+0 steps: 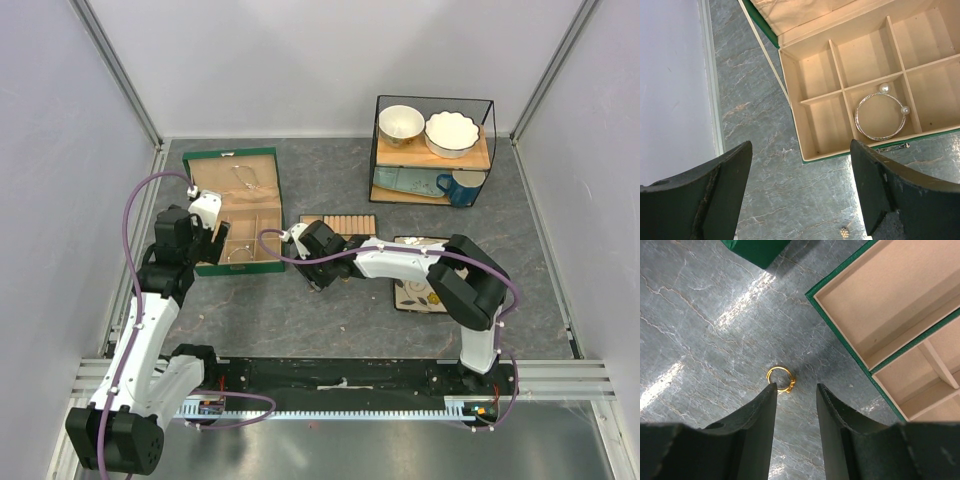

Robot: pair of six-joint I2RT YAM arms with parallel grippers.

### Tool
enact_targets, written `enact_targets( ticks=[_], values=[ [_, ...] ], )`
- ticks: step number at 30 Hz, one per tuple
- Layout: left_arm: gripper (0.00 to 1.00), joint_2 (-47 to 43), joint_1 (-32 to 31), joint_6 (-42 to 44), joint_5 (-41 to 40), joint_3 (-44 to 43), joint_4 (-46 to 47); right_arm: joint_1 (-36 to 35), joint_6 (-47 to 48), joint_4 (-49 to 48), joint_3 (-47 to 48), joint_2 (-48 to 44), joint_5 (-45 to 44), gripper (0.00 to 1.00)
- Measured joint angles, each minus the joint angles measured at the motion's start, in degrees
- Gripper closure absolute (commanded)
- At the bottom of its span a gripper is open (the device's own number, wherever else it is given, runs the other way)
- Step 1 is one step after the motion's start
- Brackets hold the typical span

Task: Organize the mixed jewelry

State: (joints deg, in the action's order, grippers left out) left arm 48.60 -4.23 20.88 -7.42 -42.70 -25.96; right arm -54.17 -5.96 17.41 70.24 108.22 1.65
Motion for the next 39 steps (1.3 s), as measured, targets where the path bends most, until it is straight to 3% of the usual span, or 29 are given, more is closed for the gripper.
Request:
enact_targets(
  ticks=[32,38,39],
  values=[
    [0.14,-1.1,0.0,0.0,0.1,1.9,0.9,-0.4,-0.1,-1.7,0.1,2.1,-3.0,0.69],
    [0.14,-1.5,0.0,0.0,0.2,1.9,0.9,-0.9,-0.1,-2.0,0.1,2.3,-3.7,0.81],
    [0.14,-1.7,0.0,0.0,0.2,1.9,0.9,-0.9,-0.1,-2.1,0.1,2.3,-3.7,0.87]
  ],
)
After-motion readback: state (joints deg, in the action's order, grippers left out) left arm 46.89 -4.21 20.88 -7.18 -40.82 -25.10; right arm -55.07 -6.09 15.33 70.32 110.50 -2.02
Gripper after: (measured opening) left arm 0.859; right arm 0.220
